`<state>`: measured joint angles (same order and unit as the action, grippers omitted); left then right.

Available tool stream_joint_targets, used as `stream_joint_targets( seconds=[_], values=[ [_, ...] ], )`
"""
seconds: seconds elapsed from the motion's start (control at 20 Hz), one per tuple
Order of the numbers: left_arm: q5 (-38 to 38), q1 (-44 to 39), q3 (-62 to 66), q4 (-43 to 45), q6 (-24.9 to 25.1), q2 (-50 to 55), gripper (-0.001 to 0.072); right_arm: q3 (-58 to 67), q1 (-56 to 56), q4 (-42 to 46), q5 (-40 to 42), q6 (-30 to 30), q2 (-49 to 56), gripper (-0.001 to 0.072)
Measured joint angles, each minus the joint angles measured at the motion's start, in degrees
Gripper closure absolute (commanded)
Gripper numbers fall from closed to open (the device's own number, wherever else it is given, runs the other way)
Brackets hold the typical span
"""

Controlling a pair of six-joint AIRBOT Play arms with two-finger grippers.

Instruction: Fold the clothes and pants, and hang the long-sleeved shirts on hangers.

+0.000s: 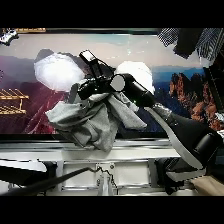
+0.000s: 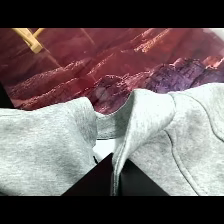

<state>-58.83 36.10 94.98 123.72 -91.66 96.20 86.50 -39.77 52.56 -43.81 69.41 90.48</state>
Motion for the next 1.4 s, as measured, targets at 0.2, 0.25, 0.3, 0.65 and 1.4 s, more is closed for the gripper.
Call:
stream_joint_targets(
  seconds=[0.2, 0.25, 0.3, 0.65, 1.4],
  values=[
    [2.1, 1.2, 0.5, 0.3, 0.8, 3.3, 0.0352, 0.0, 0.0, -0.2, -0.4, 0.0, 0.0, 0.0677],
    [2.8, 1.4, 0.6, 0.3, 0.8, 3.9, 0.0351, 0.0, 0.0, -0.2, -0.4, 0.0, 0.0, 0.0677],
    [3.4, 1.5, 0.6, 0.3, 0.9, 4.5, 0.0352, 0.0, 0.0, -0.2, -0.5, 0.1, 0.0, 0.0677],
    [6.3, 1.8, 0.7, 0.3, 1.2, 7.7, 0.0428, 0.0, 0.0, -1.0, -0.4, 0.6, 0.0, 0.0677],
    [10.0, 3.9, 0.7, -2.7, 6.0, 9.1, 0.0624, 0.0, 0.0, -2.7, -0.4, 0.6, 0.0, 0.0677]
  ],
)
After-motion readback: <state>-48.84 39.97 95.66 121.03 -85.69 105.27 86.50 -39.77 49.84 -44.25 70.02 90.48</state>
